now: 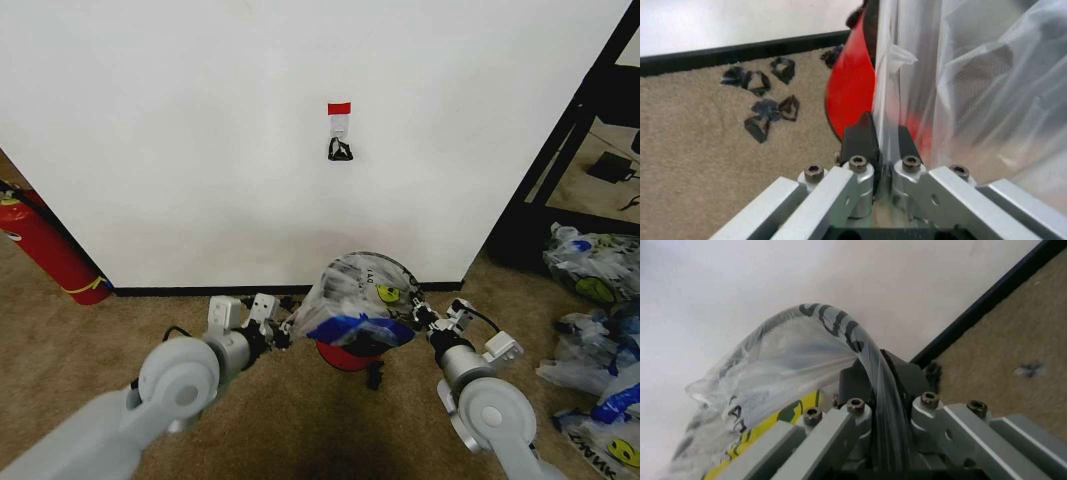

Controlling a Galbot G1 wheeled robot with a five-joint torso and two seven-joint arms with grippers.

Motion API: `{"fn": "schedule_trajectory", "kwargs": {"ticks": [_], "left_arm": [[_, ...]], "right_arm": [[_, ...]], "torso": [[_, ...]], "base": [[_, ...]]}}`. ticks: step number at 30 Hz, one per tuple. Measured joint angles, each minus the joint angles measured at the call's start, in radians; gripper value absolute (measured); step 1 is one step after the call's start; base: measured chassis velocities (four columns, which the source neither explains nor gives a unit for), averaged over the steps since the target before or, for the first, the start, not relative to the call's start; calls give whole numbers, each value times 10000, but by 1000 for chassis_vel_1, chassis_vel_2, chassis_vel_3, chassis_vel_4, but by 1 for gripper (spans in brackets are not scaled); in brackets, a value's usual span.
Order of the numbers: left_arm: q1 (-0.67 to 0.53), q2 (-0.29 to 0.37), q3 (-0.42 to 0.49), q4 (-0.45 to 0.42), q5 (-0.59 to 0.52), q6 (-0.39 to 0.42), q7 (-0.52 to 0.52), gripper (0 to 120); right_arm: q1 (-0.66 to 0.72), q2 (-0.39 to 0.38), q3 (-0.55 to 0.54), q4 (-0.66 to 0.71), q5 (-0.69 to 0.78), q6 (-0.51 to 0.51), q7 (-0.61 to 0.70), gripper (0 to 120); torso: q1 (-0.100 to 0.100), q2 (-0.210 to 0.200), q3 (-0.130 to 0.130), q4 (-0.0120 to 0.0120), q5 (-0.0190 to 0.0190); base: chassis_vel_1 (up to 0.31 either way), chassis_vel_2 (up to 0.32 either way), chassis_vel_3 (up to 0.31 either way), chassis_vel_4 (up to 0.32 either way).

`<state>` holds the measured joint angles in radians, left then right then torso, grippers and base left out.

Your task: Pick up the garbage bag from the wall and place it over the trash bin.

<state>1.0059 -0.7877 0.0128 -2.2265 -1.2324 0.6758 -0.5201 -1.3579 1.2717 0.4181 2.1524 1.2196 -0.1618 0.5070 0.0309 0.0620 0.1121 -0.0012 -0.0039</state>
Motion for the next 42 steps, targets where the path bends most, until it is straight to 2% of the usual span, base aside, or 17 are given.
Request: {"fn": "schedule_trajectory", "kwargs": {"ticks": [9, 13, 16, 17, 19, 21, 23, 25, 29, 31, 35, 37, 38, 42], "left_arm": [[488, -818, 282, 424, 735, -158, 337, 0], [779, -883, 228, 194, 894, -178, 389, 0], [893, -753, 97, -50, 981, -134, 437, 7], [920, -647, -3, -230, 1121, -131, 481, 11], [1003, -406, -263, -513, 1391, -127, 516, 19], [1122, -198, -490, -825, 1539, -120, 575, 28], [1203, -18, -634, -1044, 1741, -117, 583, 34], [1218, 30, -674, -1113, 1795, -116, 583, 38], [1714, 260, -1020, -1748, 2324, -203, 562, 56], [1776, 267, -1036, -1800, 2433, -244, 568, 58], [2830, 224, -968, -2381, 4845, -1483, 1359, 77], [3100, 99, -706, -2467, 5403, -1797, 1712, 86], [3100, 99, -706, -2467, 5403, -1797, 1712, 86], [2791, -283, -11, -2126, 5859, -2096, 2113, 98]], "right_arm": [[-342, 408, 58, 524, 422, -55, 27, 1], [-390, 421, 54, 548, 361, -34, 18, 1], [-380, 356, 108, 481, 281, 62, -12, 1], [-357, 319, 109, 414, 259, 81, -51, 1], [-314, 306, 173, 291, 229, 86, -62, 1], [-255, 304, 213, 197, 207, 86, -55, 1], [-231, 294, 246, 152, 198, 86, -43, 1], [-230, 292, 263, 150, 198, 86, -34, 1], [-176, 313, 402, 76, 210, 73, 173, 1], [-172, 317, 408, 69, 211, 72, 188, 1], [-26, 409, 486, -70, 265, 22, 656, 1], [5, 400, 492, -70, 285, 6, 783, 1], [5, 400, 492, -70, 285, 6, 783, 1], [20, 438, 459, 13, 280, -49, 903, 1]], "torso": [[0, -1, 0, -4, 0], [0, -2, 1, -3, 0], [0, -2, 1, -2, 2], [0, -2, 1, -3, -6], [0, -2, 1, -3, 11], [1, -3, 1, -2, -5], [1, -2, 1, -1, 3], [1, -2, 1, 0, 2], [1, -2, 1, -4, -1], [1, -2, 1, -3, 0], [1, -2, 1, 1, 2], [0, -2, 1, 0, 1], [0, -2, 1, 0, 1], [0, -2, 1, -4, -2]], "base": [[0, 0, 0, 0], [0, 0, 0, 0], [0, 0, 0, 0], [0, 0, 0, 0], [0, 0, 0, 0], [0, 0, 0, 0], [0, 0, 0, 0], [0, 0, 0, 0], [0, 0, 0, 0], [0, 0, 0, 0], [0, 0, 0, 0], [0, 0, 0, 0], [0, 0, 0, 0], [0, 0, 0, 0]]}}
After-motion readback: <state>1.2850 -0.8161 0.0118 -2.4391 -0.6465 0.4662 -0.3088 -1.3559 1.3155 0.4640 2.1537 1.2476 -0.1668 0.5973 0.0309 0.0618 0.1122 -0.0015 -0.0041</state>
